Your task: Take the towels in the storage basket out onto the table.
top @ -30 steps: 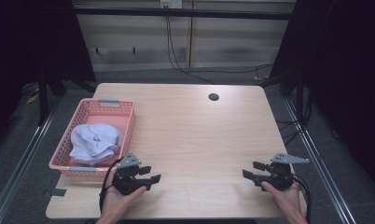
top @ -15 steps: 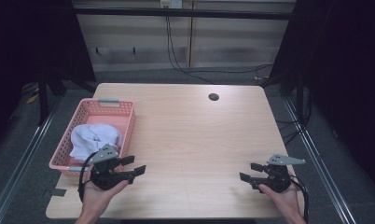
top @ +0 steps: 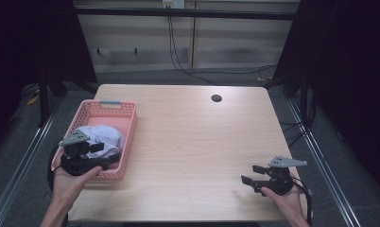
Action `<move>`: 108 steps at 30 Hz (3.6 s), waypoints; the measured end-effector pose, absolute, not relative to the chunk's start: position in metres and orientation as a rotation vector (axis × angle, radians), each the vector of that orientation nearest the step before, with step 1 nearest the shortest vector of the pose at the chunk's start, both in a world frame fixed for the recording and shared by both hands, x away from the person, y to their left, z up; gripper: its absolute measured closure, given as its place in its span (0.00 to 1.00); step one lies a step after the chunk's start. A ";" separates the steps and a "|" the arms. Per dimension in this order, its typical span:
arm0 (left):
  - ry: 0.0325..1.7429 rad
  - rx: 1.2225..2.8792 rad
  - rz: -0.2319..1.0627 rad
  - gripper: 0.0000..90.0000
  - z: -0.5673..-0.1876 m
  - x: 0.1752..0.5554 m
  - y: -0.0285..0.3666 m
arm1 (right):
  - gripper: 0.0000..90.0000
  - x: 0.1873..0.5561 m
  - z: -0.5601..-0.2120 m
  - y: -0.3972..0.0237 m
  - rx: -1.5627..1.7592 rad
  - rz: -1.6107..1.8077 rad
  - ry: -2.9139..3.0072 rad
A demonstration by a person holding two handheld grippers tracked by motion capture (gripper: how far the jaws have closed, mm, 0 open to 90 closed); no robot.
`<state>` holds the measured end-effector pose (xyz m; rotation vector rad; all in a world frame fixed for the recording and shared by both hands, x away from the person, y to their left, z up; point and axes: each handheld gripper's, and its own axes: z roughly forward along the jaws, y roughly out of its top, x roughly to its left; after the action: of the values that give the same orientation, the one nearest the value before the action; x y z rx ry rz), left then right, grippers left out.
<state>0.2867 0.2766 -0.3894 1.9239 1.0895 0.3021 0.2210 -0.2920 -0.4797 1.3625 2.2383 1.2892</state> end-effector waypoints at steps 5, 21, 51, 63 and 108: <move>1.145 1.929 0.327 0.22 -0.388 0.298 0.294 | 0.32 0.222 -0.480 -0.292 1.363 1.296 2.246; 1.344 2.017 0.268 0.21 -0.408 0.357 0.322 | 0.31 0.223 -0.482 -0.287 1.347 1.249 2.274; 1.426 2.481 0.222 0.00 -0.455 0.402 0.272 | 0.31 0.224 -0.483 -0.285 1.335 1.247 2.300; 1.452 2.641 0.223 0.08 -0.463 0.415 0.262 | 0.31 0.223 -0.484 -0.284 1.332 1.241 2.324; 1.394 2.336 0.165 0.54 -0.410 0.395 0.307 | 0.31 0.225 -0.482 -0.283 1.341 1.244 2.308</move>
<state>0.3955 0.3072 -0.4100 2.3361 1.3939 0.1646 0.2251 -0.2833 -0.4824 1.3409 2.3077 1.2442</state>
